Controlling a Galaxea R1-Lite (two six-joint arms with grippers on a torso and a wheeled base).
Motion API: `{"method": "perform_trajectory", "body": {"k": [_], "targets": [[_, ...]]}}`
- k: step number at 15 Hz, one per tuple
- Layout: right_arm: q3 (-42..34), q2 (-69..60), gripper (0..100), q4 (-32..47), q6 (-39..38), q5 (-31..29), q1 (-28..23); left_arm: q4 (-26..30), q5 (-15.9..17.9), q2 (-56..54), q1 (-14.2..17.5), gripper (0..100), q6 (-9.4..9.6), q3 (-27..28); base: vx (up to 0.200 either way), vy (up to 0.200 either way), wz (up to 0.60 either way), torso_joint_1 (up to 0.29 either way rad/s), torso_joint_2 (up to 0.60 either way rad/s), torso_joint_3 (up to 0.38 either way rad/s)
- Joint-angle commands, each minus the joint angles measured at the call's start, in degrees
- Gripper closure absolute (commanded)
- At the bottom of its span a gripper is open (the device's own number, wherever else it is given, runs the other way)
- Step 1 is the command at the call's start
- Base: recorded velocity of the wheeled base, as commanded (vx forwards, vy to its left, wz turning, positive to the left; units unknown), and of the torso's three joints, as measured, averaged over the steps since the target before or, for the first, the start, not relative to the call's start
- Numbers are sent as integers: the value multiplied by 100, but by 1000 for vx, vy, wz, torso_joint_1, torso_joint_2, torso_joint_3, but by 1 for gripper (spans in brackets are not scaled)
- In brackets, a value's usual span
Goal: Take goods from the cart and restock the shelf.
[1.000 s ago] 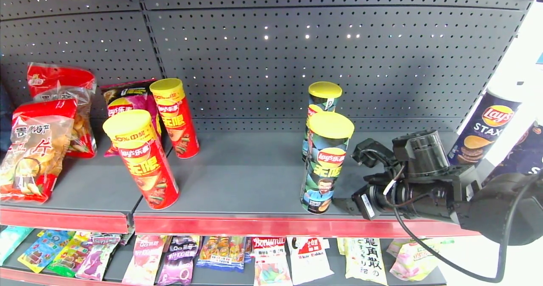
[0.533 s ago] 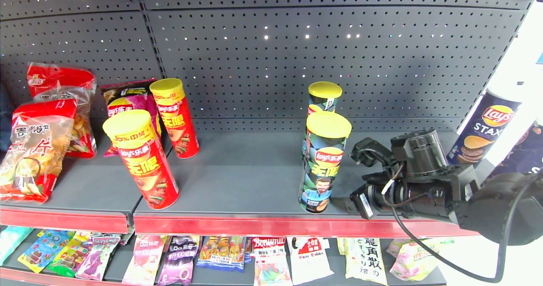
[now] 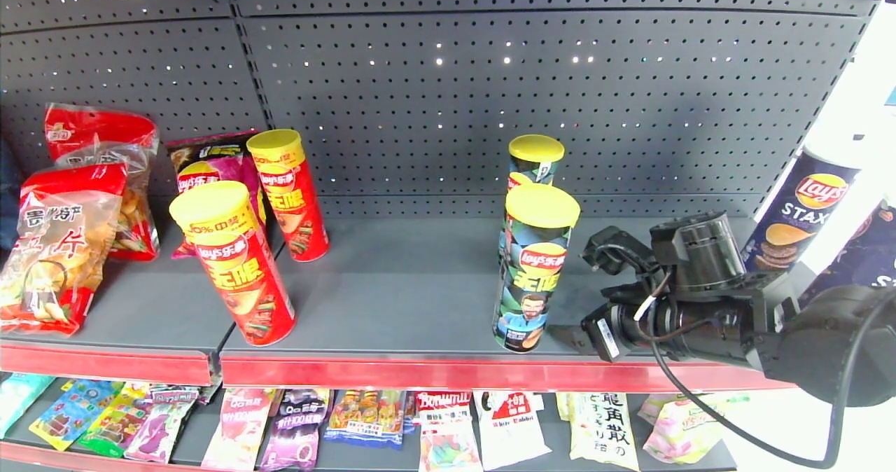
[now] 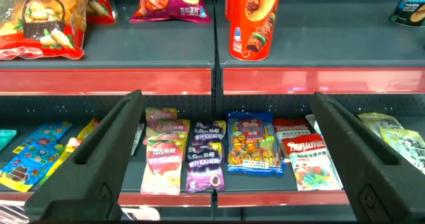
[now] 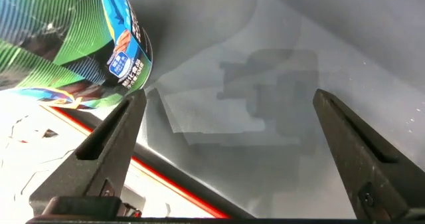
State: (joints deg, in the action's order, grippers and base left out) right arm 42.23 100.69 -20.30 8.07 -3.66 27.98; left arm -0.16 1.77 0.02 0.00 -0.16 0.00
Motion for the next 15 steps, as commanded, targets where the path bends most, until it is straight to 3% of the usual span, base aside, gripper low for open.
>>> {"method": "perform_trajectory", "body": {"k": [1, 7, 11, 12, 15], "targets": [[-83, -331, 0, -1, -7, -12, -12, -2, -1, -2, 0, 0, -2, 0, 0, 0, 0, 0, 0, 0], [-1472, -2572, 0, -9, -16, -408, 155, -2, -1, -2, 0, 0, -2, 0, 0, 0, 0, 0, 0, 0], [-2641, -4954, 0, 8, 54, -496, 24, -2, -1, -2, 0, 0, -2, 0, 0, 0, 0, 0, 0, 0], [-3159, -6281, 0, 70, 406, -601, -3, -2, -1, -2, 0, 0, -2, 0, 0, 0, 0, 0, 0, 0], [-3458, -8136, 0, 1204, 731, -1199, -688, -2, -1, -2, 0, 0, -2, 0, 0, 0, 0, 0, 0, 0]]}}
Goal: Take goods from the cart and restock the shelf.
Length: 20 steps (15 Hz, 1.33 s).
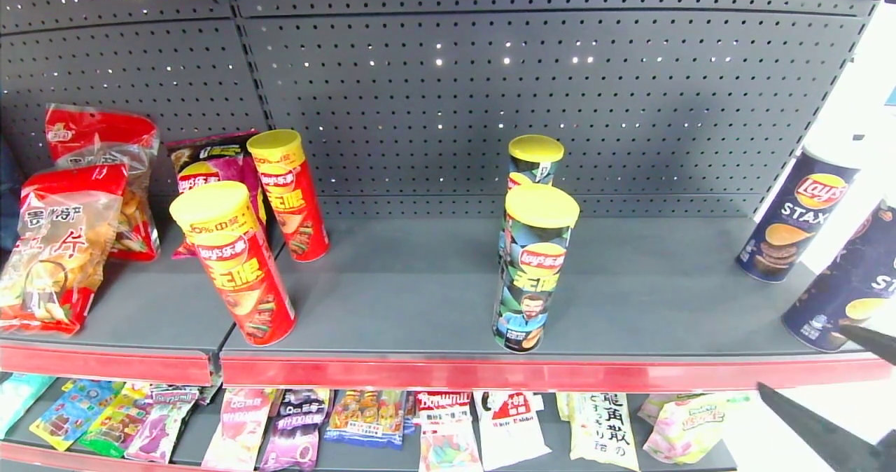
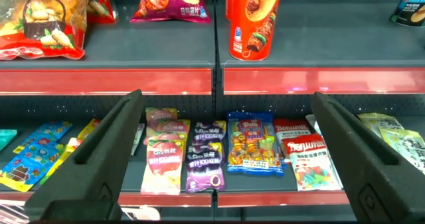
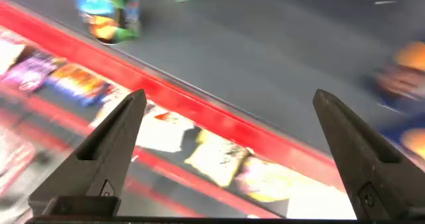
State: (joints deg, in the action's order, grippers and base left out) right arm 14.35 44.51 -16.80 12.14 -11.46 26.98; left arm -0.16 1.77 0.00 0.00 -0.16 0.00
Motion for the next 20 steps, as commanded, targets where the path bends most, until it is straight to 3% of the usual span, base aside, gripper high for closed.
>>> {"method": "perform_trajectory", "body": {"k": [1, 2, 3, 4, 6, 9, 10, 12, 13, 14, 18, 19, 20], "targets": [[-635, -3027, 0, 1399, 315, -445, -870, -2, -1, 0, 9, 0, -2, 0, 0, 0, 0, 0, 0, 0], [-635, -3836, 0, 2286, 201, -454, -1362, -2, -1, 0, 9, 0, -2, 0, 0, 0, 0, 0, 0, 0], [-644, -3906, 0, 2638, -212, -568, -1432, -2, -1, 0, 0, 0, -2, 0, 0, 0, 0, 0, 0, 0], [-582, -3862, 0, 2664, -836, -735, -1415, -2, -1, 0, 0, 0, -2, 0, 0, 0, 0, 0, 0, 0], [-846, -3879, 0, 2682, -1223, -709, -1406, -2, -1, 0, 0, 0, -2, 0, 0, 0, 0, 0, 0, 0], [-881, -3879, 0, 2620, -1065, 258, -1397, -2, -1, 0, 0, 0, -2, 0, 0, 0, 0, 0, 0, 0], [-855, -3827, 0, 2620, -678, 285, -1441, -2, -1, 0, 9, 0, -2, 0, 0, 0, 0, 0, 0, 0], [-828, -3616, 0, 2629, -458, -137, -1933, -2, -1, 0, 9, 0, -2, 0, 0, 0, 0, 0, 0, 0], [-828, -3493, 0, 2629, -432, -357, -2680, -2, -1, 0, 0, 0, -2, 0, 0, 0, 0, 0, 0, 0], [-828, -3625, 0, 2629, -414, -269, -3023, -2, -1, 0, 9, 0, -2, 0, 0, 0, 0, 0, 0, 0], [-1013, -4451, 0, 2295, -608, 935, -2680, -2, -1, 0, 9, 0, -2, 0, 0, 0, 0, 0, 0, 0], [-1013, -4451, 0, 2295, -608, 935, -2680, -2, -1, 0, 9, 0, -2, 0, 0, 0, 0, 0, 0, 0], [-1136, -4451, 0, 2031, -977, 1348, -2689, -2, -1, 0, 0, 0, -2, 0, 0, 0, 0, 0, 0, 0]]}}
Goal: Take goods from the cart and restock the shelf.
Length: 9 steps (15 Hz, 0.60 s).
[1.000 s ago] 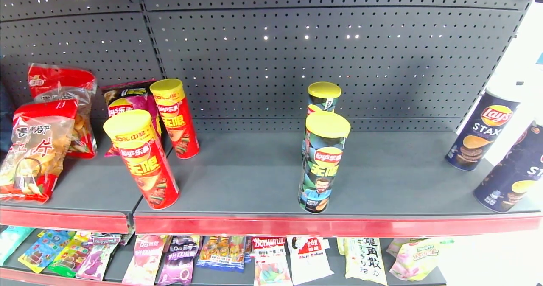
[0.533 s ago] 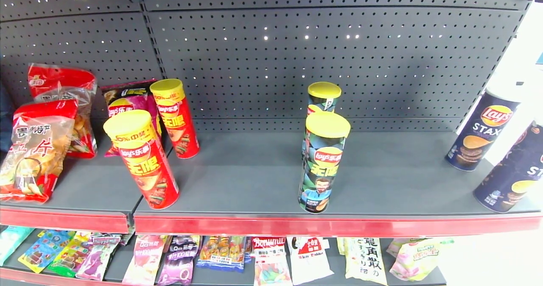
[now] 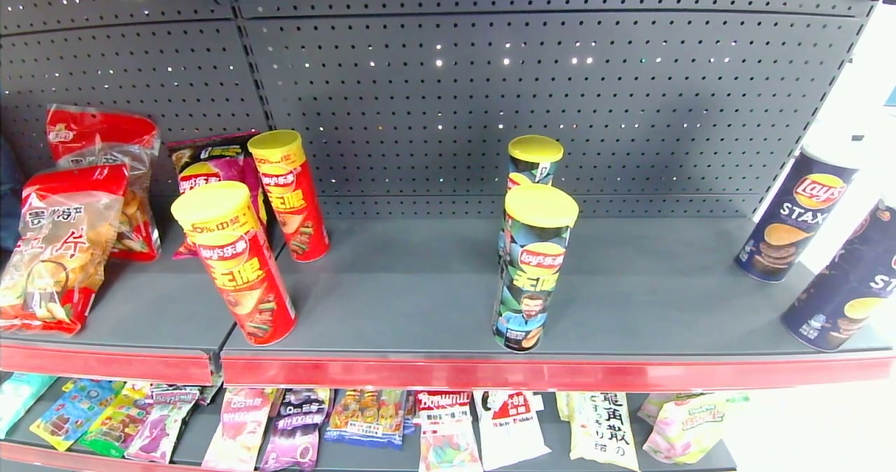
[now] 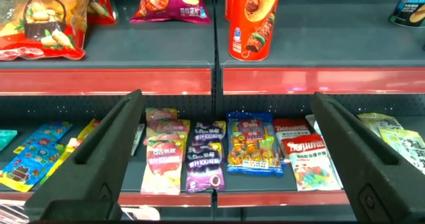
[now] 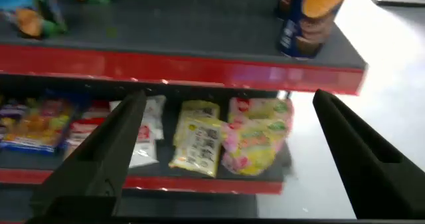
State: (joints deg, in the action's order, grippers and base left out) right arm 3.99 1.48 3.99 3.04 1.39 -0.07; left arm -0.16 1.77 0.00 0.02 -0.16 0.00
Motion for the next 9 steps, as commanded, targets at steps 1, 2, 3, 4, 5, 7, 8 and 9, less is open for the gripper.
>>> {"method": "perform_trajectory", "body": {"k": [1, 2, 3, 4, 5, 7, 8, 9], "targets": [[-117, -148, 0, -47, -207, 98, 16, -2, -1, 0, 6, 0, -2, 0, 0, 0, 0, 0, 0, 0], [-126, -148, 0, -56, -330, 125, 16, -2, -1, 0, 6, 0, -2, 0, 0, 0, 0, 0, 0, 0], [-144, -148, 0, -109, -497, 476, 16, -2, -1, 0, -2, 0, -2, 0, 0, 0, 0, 0, 0, 0], [-161, -148, 0, -153, -488, 626, 16, -2, -1, 0, -2, 0, -2, 0, 0, 0, 0, 0, 0, 0], [-161, -7, 0, -153, -479, 722, 60, -2, -1, 0, 6, 0, -2, 0, 0, 0, 0, 0, 0, 0], [-161, -148, 0, -179, -93, 687, 25, -2, -1, 0, -2, 0, -2, 0, 0, 0, 0, 0, 0, 0], [-170, -148, 0, -188, 74, 617, 25, -2, -1, 0, -2, 0, -2, 0, 0, 0, 0, 0, 0, 0], [-179, -148, 0, -188, 92, 406, 25, -2, -1, 0, 6, 0, -2, 0, 0, 0, 0, 0, 0, 0]]}}
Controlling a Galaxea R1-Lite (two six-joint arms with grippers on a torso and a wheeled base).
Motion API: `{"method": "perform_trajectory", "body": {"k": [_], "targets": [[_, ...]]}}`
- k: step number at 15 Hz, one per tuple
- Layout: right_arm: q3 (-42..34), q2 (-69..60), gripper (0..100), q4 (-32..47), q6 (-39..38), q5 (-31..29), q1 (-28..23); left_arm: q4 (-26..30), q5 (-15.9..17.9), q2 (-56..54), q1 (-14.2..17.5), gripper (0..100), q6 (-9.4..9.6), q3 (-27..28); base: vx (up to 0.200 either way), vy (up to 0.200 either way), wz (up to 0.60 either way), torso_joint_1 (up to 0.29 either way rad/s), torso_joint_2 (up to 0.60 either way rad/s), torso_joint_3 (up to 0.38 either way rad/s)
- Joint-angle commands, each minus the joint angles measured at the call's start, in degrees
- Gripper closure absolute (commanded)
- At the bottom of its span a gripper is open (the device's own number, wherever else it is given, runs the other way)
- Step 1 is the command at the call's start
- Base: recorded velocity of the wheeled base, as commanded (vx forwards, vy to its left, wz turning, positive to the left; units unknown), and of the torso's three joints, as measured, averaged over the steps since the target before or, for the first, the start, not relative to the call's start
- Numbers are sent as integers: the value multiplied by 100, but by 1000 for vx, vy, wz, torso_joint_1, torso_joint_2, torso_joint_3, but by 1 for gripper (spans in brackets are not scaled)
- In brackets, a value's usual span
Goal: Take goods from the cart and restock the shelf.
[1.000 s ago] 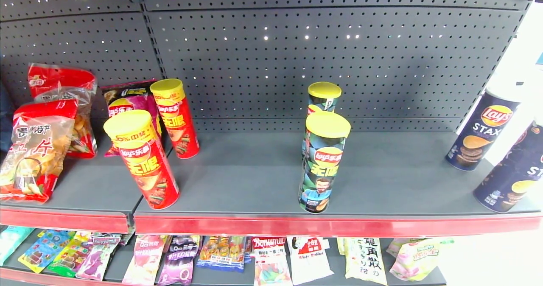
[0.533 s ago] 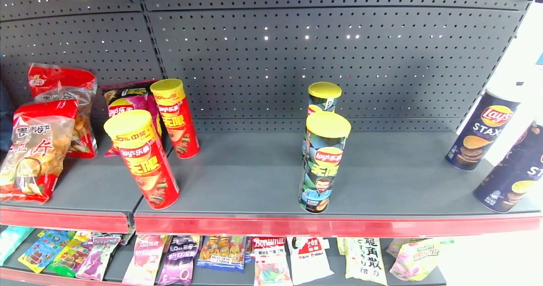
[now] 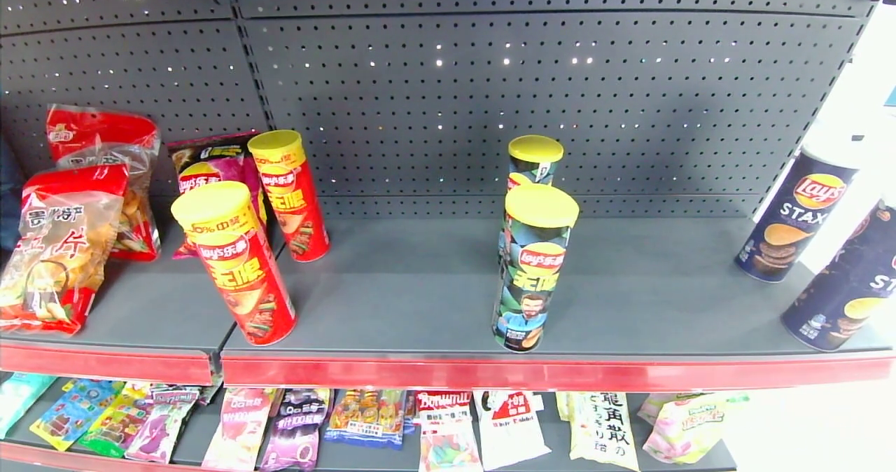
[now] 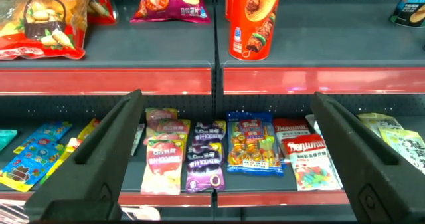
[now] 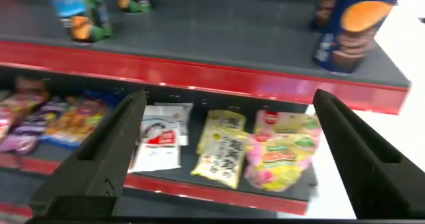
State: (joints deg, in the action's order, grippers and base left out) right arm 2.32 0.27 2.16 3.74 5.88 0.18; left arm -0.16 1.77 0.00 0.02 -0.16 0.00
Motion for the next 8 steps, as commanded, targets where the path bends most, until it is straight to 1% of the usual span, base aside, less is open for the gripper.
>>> {"method": "perform_trajectory", "body": {"k": [1, 2, 8], "targets": [[-21, -27, 0, -14, 83, -306, -1, -2, -1, 0, -2, 0, -2, 0, 0, 0, 0, 0, 0, 0], [-29, -27, 0, -22, 144, -306, -1, -2, -1, 0, -2, 0, -2, 0, 0, 0, 0, 0, 0, 0], [-29, -27, 0, -31, -31, -333, -1, -2, -1, 0, -2, 0, -2, 0, 0, 0, 0, 0, 0, 0]]}}
